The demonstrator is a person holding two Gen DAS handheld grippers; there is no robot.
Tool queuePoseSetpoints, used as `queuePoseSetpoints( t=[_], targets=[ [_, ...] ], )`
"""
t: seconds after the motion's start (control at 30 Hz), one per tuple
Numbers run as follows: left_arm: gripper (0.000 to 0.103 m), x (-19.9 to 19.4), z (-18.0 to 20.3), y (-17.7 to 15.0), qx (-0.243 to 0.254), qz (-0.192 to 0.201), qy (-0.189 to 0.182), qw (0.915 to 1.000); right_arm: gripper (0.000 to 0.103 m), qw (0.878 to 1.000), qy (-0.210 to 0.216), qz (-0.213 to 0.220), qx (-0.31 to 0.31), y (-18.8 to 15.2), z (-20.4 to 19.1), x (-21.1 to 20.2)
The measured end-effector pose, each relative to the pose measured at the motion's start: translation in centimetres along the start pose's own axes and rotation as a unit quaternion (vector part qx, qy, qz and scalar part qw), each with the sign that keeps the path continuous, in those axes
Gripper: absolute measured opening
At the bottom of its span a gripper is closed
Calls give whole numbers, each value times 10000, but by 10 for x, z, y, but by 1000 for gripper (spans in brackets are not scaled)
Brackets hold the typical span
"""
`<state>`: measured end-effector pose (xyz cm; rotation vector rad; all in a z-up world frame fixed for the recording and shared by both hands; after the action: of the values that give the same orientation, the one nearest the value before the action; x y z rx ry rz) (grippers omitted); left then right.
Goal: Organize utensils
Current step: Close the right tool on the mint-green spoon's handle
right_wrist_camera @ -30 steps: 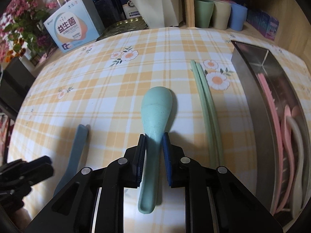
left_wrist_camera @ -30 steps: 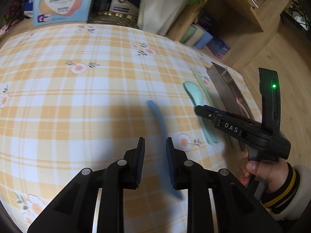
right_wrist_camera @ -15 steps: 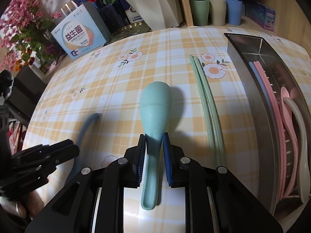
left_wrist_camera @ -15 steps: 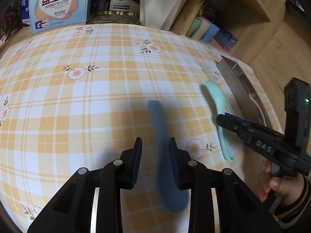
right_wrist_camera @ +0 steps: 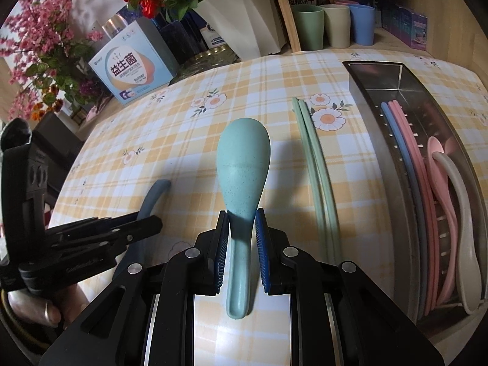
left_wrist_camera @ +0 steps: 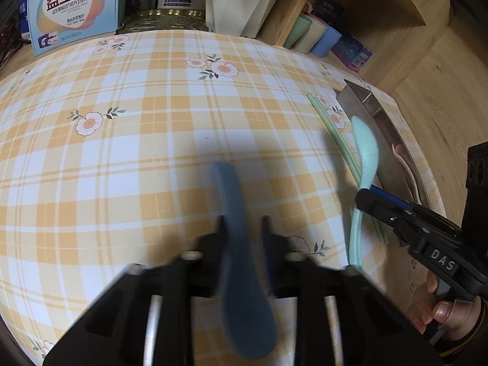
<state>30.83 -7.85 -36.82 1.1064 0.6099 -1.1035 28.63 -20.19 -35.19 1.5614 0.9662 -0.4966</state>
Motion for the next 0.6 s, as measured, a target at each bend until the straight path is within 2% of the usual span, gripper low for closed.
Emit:
queuePoseSetpoints(
  t=[0.13, 0.2, 0.6],
  targets=[
    [6, -5, -1, -1, -94, 80, 26, 9999, 18, 9999, 88, 99, 100, -1, 4, -6],
    [6, -11, 2, -1, -108, 155, 7, 9998, 6, 9997, 152, 141, 148, -1, 5, -9],
    [6, -41, 13, -4, -247, 430, -85, 9987, 9, 9994, 341, 4, 72, -5, -2, -5]
  ],
)
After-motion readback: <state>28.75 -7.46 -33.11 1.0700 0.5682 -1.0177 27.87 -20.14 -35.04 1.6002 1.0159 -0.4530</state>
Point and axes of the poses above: each gripper's, at about its wrist camera, not at the fingertips, and x roughly the way its jaws point, z to its right, y to its top, the point moved 10 cm from there along x, roughly the way its jaws point, and after that the axes turned 11 degrees about -x, right-handed, at the moved point
